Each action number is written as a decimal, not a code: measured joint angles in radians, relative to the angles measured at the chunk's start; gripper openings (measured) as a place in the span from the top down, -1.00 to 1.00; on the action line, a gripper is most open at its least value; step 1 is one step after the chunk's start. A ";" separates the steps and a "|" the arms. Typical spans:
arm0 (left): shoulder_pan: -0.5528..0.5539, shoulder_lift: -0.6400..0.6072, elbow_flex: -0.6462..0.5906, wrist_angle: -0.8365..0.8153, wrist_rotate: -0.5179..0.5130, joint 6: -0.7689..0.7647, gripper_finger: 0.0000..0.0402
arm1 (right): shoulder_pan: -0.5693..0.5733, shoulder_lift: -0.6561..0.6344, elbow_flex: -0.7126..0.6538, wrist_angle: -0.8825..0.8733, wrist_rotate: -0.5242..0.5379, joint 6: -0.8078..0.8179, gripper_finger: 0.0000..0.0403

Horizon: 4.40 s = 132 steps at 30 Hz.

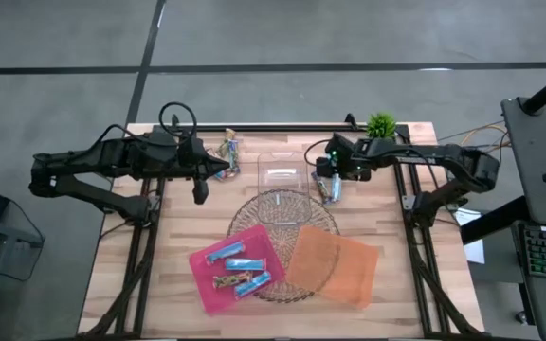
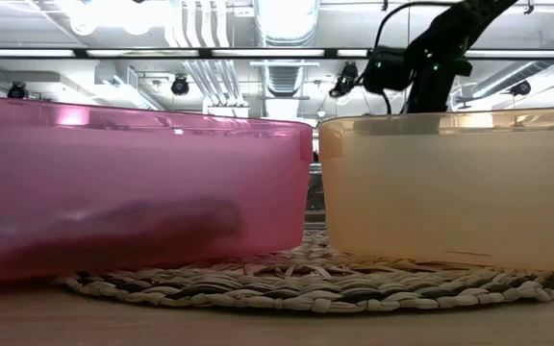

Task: Pick and place Granola Bars by type
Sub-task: Put the orange granola bar into the transparent bin

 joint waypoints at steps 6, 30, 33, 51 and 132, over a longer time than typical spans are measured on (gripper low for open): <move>0.000 0.000 0.000 0.000 0.000 -0.009 1.00 | 0.000 0.090 0.027 -0.052 -0.031 0.016 -0.25; 0.000 0.000 0.000 0.000 0.000 -0.027 1.00 | -0.002 0.301 0.157 -0.234 0.014 -0.010 -0.13; 0.000 0.000 0.000 0.000 0.000 -0.026 1.00 | -0.002 0.300 0.148 -0.232 0.014 -0.001 -0.07; 0.000 0.000 0.000 -0.001 0.000 -0.023 1.00 | -0.002 0.300 0.130 -0.220 0.014 0.012 0.46; 0.001 -0.001 0.000 0.000 -0.002 0.035 1.00 | 0.127 0.323 0.737 -0.241 -0.219 -1.242 0.68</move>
